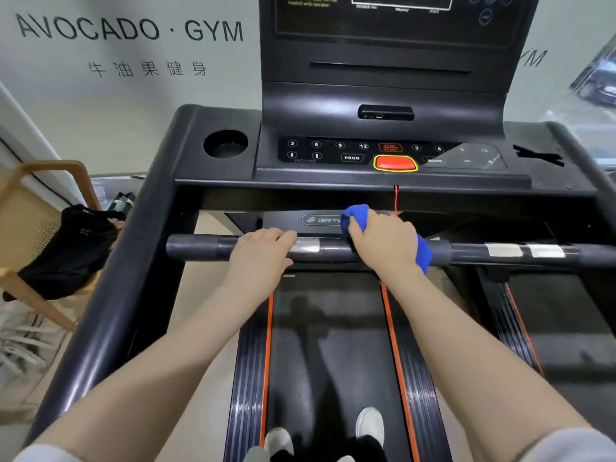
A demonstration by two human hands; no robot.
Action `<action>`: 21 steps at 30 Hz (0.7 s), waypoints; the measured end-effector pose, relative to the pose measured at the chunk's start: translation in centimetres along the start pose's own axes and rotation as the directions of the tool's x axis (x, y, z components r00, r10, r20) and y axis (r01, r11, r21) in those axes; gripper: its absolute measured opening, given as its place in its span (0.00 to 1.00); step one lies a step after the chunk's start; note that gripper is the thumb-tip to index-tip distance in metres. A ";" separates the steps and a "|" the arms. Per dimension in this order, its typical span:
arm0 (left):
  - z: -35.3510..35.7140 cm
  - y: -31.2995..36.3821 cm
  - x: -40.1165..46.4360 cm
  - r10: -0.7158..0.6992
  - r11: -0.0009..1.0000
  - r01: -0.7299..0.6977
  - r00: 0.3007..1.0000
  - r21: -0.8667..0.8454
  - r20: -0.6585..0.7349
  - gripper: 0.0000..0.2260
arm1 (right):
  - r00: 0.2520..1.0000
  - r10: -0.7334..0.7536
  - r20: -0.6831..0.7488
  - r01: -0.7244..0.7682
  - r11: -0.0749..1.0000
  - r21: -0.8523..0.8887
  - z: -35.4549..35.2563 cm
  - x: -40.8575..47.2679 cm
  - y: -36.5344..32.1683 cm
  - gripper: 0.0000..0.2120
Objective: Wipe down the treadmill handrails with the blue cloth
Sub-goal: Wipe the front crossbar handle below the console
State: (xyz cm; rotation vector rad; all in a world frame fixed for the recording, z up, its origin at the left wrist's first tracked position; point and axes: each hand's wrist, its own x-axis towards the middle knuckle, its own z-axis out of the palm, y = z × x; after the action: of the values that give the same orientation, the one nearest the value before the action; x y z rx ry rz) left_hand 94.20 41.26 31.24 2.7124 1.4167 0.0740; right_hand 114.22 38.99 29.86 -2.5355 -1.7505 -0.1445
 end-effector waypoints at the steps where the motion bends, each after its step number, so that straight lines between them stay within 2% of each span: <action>1: 0.0 0.1 0.1 -0.015 1.000 0.015 1.000 -0.007 0.001 0.15 | 1.000 0.002 -0.015 -0.002 1.000 0.015 0.1 -0.1 -0.4 0.22; 3: 0.1 0.2 0.1 -0.043 0.999 0.043 0.999 -0.025 0.000 0.15 | 0.996 -0.070 -0.057 0.071 0.997 0.010 0.6 -1.1 -2.4 0.23; 5: 0.1 0.6 0.1 -0.073 0.996 0.073 0.997 -0.046 0.003 0.16 | 0.977 -0.203 -0.063 0.206 0.978 0.042 0.6 -2.5 -4.2 0.24; 7: 0.0 0.8 0.0 -0.101 0.993 0.101 0.995 -0.058 0.008 0.17 | 0.950 -0.307 -0.054 0.310 0.950 0.048 0.4 -2.8 -4.1 0.22; 9: -0.3 1.1 0.1 -0.139 0.988 0.139 0.990 -0.070 0.014 0.16 | 0.929 -0.368 -0.027 0.368 0.918 0.150 -0.1 -1.5 -2.1 0.19; 10: -0.4 1.3 0.1 -0.161 0.984 0.162 0.987 -0.072 0.027 0.16 | 0.939 -0.344 0.010 0.324 0.893 0.313 -0.6 -0.6 -0.9 0.17; 11: -0.6 1.6 0.3 -0.182 0.981 0.185 0.982 -0.064 0.048 0.16 | 0.959 -0.278 0.058 0.209 0.831 0.516 -1.3 0.2 0.3 0.15; 12: -0.8 2.0 0.5 -0.206 0.977 0.209 0.976 -0.040 0.070 0.18 | 0.979 -0.189 0.073 0.098 0.755 0.649 -2.0 0.8 1.7 0.13; 13: -0.9 2.5 0.8 -0.233 0.972 0.234 0.968 -0.007 0.092 0.21 | 0.996 -0.087 0.022 0.048 0.719 0.694 -2.8 0.9 3.0 0.13; 15: -0.9 4.1 1.5 -0.262 0.965 0.259 0.957 0.036 0.123 0.30 | 0.975 0.065 -0.212 0.081 0.784 0.616 -4.1 0.7 5.8 0.17; 18: -0.5 7.5 3.0 -0.136 0.989 0.141 0.986 -0.047 0.093 0.36 | 0.859 0.133 -0.493 0.110 0.895 0.433 -5.3 0.1 10.2 0.19; 20: -0.1 9.8 4.1 -0.013 0.994 0.020 0.998 -0.107 0.068 0.33 | 0.848 0.041 -0.529 0.142 0.943 0.301 -4.8 -0.9 11.8 0.18; 21: 0.1 10.8 4.6 0.037 0.992 -0.029 0.997 -0.126 0.069 0.31 | 0.890 -0.029 -0.455 0.155 0.958 0.243 -4.1 -1.7 11.8 0.20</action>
State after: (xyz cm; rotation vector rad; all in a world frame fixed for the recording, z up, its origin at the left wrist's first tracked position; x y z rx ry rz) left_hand 105.69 38.88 32.15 2.6105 1.3027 0.0648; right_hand 124.49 32.74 33.86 -2.0202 -1.5778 -0.4234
